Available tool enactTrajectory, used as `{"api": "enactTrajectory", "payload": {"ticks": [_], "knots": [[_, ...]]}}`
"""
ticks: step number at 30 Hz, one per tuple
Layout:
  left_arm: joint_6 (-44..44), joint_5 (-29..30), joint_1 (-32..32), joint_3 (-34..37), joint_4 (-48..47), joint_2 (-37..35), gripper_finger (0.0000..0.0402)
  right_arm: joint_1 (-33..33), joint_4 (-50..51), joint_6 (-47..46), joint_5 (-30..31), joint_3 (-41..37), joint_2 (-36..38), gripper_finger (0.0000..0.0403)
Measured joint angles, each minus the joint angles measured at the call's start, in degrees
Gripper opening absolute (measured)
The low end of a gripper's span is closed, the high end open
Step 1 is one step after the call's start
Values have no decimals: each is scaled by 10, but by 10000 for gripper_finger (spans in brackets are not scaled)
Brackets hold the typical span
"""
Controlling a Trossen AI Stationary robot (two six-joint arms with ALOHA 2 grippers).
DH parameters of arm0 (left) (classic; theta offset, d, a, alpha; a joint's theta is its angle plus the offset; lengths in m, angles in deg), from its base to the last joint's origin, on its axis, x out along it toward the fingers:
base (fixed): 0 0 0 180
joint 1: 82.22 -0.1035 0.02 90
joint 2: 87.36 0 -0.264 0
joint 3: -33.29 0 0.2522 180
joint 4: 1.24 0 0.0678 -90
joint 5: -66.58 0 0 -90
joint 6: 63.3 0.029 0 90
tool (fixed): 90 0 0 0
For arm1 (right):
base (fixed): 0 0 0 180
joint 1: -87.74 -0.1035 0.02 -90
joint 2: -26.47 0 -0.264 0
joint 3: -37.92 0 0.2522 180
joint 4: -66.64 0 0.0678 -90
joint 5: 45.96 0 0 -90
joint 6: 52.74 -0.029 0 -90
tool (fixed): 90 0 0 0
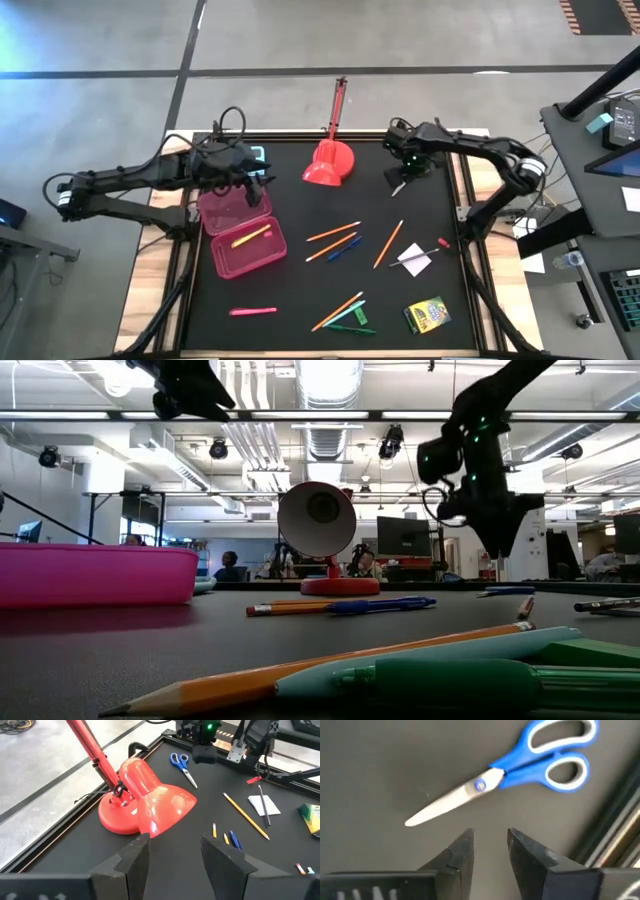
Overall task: Pack school essentials
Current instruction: Put the blue scissors into the red supply box
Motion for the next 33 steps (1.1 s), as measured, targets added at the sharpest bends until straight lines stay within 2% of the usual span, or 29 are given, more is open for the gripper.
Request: {"api": "enactTrajectory", "payload": {"ticks": [2, 6, 11, 23, 26, 33], "knots": [[0, 0, 0, 0, 0, 3, 160, -1, -14, 17, -3, 0, -11, 95], [2, 1, 0, 0, -3, 5, 160, 3, -20, 117, -2, 4, -33, 100], [1, 1, 0, 0, -3, 4, 160, 2, -19, 256, -4, 24, -60, 129], [-13, 3, 0, 0, -3, 5, 160, 2, 3, 505, 2, 57, -143, 202], [-32, 15, 0, 0, -3, 5, 160, 2, 8, 572, 16, 57, -157, 208], [-46, 33, 0, 0, -3, 6, 160, 7, -3, 665, 28, 53, -160, 210]]}}
